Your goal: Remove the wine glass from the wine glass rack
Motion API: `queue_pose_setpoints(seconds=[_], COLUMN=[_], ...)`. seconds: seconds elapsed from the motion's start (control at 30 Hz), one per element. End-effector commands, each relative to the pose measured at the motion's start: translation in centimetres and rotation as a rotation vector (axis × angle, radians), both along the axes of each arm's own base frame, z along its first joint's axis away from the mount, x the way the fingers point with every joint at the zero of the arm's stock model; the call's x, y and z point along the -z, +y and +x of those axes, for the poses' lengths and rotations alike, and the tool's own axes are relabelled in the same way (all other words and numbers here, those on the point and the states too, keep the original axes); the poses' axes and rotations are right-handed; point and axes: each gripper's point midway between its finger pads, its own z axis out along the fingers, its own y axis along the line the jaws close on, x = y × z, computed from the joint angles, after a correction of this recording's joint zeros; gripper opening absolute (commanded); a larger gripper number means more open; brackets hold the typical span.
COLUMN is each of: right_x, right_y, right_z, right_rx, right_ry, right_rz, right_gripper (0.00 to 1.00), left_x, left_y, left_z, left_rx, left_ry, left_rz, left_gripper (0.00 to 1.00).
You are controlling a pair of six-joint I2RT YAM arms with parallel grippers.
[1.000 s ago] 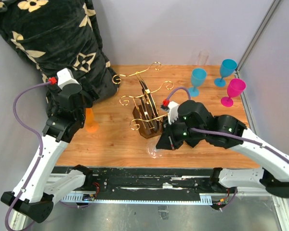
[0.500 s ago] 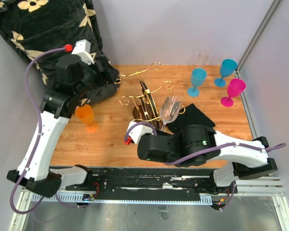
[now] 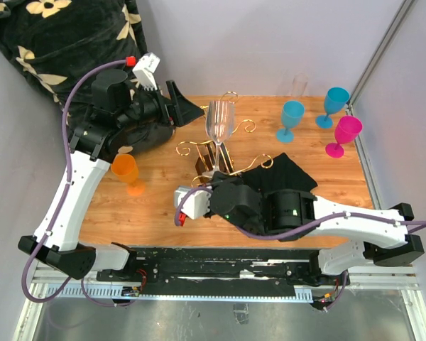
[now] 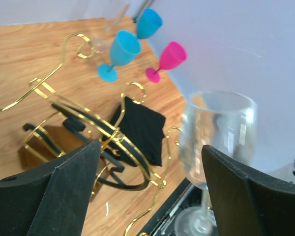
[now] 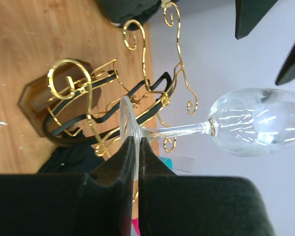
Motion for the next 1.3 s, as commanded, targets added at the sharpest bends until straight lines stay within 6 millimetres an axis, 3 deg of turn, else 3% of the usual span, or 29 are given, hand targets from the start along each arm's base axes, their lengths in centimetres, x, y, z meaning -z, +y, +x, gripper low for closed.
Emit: queue_pose_setpoints(seconds=[0.0,0.27,0.57,0.9,1.07,1.2,1.27], right_x=[-2.1,-1.8,-2.1,-3.1,-3.3,-3.5,-3.8], right_y=[1.0,1.5,2.3,3.1,3.2,3.1,3.0], right_z=[2.2,3.7,3.1,2.1,1.7,1.7,1.7], right_rx=[-0.042,-0.054,-0.103,-0.142,-0.166,-0.16,-0.154], right_ry=[-0.073,-0.051,-0.028,-0.059,-0.051,-0.048,-0.047], right_rz=[-0.012,0.008,0.03,0.047,0.068,0.093,0.117], right_gripper=[0.01,0.01,0.01,0.01,0.01,0.01,0.12], left_x=[-4.5,-5.3,-2.5,-1.6,-2.2,-2.7,-2.7], left_y=[-2.1,-2.3,-2.3,-3.1,-3.6,-3.6,-3.2], left_z=[-2.9,-3.2,-1.5,-0.4,-0.8,-1.2,-1.0], left_rx=[0.191,0.209,0.169,0.165,0.185,0.19,0.166], left_ry=[-0.102,-0.109,-0.039,-0.005,-0.015,-0.025,-0.036], left_rz=[-0.112,-0.131,-0.075,-0.053,-0.079,-0.088,-0.077], left_gripper=[0.89,0.9,0.87,0.84,0.67,0.45,0.4])
